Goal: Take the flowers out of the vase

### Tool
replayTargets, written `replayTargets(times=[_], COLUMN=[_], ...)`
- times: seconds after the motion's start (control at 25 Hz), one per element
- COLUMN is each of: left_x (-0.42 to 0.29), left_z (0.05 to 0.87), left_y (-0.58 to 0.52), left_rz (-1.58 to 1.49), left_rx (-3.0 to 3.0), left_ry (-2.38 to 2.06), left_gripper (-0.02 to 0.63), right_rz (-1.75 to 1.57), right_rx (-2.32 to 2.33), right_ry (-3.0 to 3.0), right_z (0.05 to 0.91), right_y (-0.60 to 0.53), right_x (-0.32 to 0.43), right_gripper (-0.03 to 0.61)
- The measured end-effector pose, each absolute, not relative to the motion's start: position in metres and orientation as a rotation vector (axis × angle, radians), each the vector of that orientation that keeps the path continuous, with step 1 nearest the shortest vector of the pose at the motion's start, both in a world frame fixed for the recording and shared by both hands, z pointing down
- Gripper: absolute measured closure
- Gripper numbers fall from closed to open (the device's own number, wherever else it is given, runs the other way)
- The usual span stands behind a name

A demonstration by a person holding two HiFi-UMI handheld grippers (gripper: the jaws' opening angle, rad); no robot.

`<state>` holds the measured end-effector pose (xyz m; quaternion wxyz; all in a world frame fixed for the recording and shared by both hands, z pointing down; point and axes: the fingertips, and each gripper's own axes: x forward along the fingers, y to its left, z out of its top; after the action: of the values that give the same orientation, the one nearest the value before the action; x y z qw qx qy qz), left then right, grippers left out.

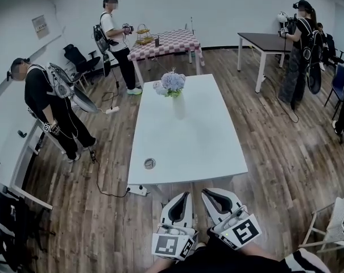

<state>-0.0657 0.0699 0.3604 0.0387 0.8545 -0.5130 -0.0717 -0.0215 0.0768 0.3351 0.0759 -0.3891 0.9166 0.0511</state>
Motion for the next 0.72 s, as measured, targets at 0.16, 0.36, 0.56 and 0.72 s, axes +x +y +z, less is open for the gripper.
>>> replayTargets(times=[0.16,0.36,0.56,0.72], left_x=[-0.063,-0.066,-0.068,-0.069], left_z=[0.361,0.363,0.362,0.364], left_y=[0.062,0.047,0.022,-0.005], left_rz=[-0.228,-0.225,-0.234,-0.233], left_rx=[2.631,2.63,2.622,2.612], left_ry=[-1.557,-1.56,-1.581,-1.595], left_gripper=[0.609,0.609,0.609,0.609], right_rz=[0.151,0.151,0.155,0.143], right_rx=[-1.182,-1.167,-1.154,-1.148], right_ry=[2.734,2.744,2.75,2.756], right_z=[0.335,0.337,0.337,0.34], right_y=[0.067,0.051,0.027,-0.001], right_x=[-0.019,-0.025,-0.027,-0.026], right_gripper=[0.555,0.555,0.555,0.555])
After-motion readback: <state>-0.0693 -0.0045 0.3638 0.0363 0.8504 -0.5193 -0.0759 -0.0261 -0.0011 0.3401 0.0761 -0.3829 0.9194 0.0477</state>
